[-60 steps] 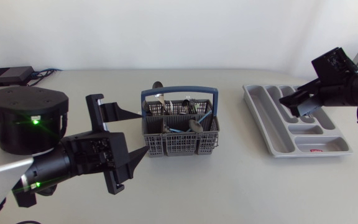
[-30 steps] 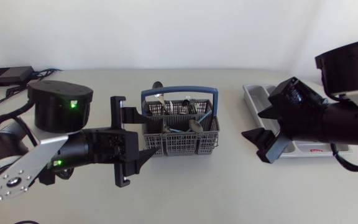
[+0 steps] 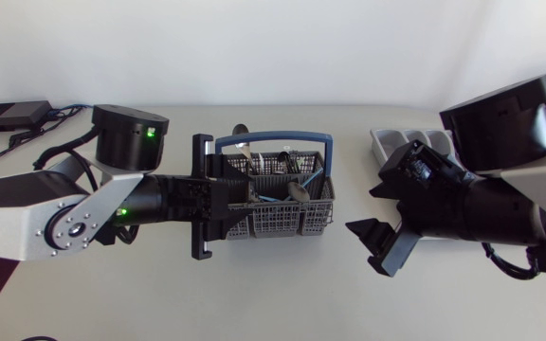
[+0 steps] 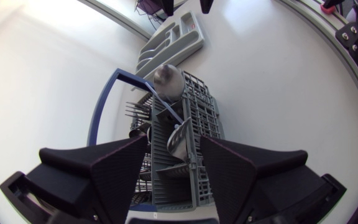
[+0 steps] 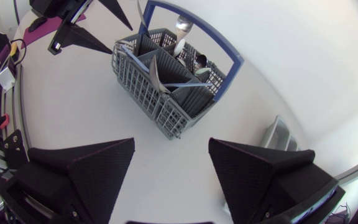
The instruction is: Sort the cutlery from the basket into the organizer compartments.
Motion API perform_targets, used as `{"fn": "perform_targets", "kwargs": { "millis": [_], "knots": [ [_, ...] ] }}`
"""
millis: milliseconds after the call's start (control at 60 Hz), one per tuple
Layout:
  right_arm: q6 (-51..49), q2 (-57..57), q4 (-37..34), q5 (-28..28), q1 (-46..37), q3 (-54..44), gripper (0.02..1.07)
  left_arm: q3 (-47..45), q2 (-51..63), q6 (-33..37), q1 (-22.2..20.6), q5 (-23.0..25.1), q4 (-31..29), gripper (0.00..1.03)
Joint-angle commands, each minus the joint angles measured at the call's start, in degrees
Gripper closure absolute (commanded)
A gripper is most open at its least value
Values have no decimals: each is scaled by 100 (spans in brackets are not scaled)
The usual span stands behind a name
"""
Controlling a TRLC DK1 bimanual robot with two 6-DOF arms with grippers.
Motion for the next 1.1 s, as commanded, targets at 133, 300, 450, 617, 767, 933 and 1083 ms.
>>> {"fn": "perform_targets", "kwargs": {
  "millis": [133, 300, 450, 617, 767, 933, 1083],
  "knots": [
    [249, 4, -68, 85, 379, -215, 21, 385, 424, 341, 120, 171, 41, 57],
    [381, 57, -15, 190, 651, -303, 21, 482, 565, 499, 147, 268, -11, 67],
    [408, 83, 11, 225, 695, -330, 21, 517, 661, 727, 147, 320, -134, 70],
    [408, 127, 38, 234, 695, -330, 21, 517, 732, 912, 155, 400, -196, 81],
    [408, 206, 82, 243, 713, -338, 21, 561, 793, 956, 173, 443, -187, 91],
    [399, 206, 108, 287, 713, -365, 21, 596, 863, 973, 199, 514, -178, 100],
    [390, 215, 134, 296, 713, -409, 20, 623, 881, 965, 279, 549, -213, 100]
  ]
}}
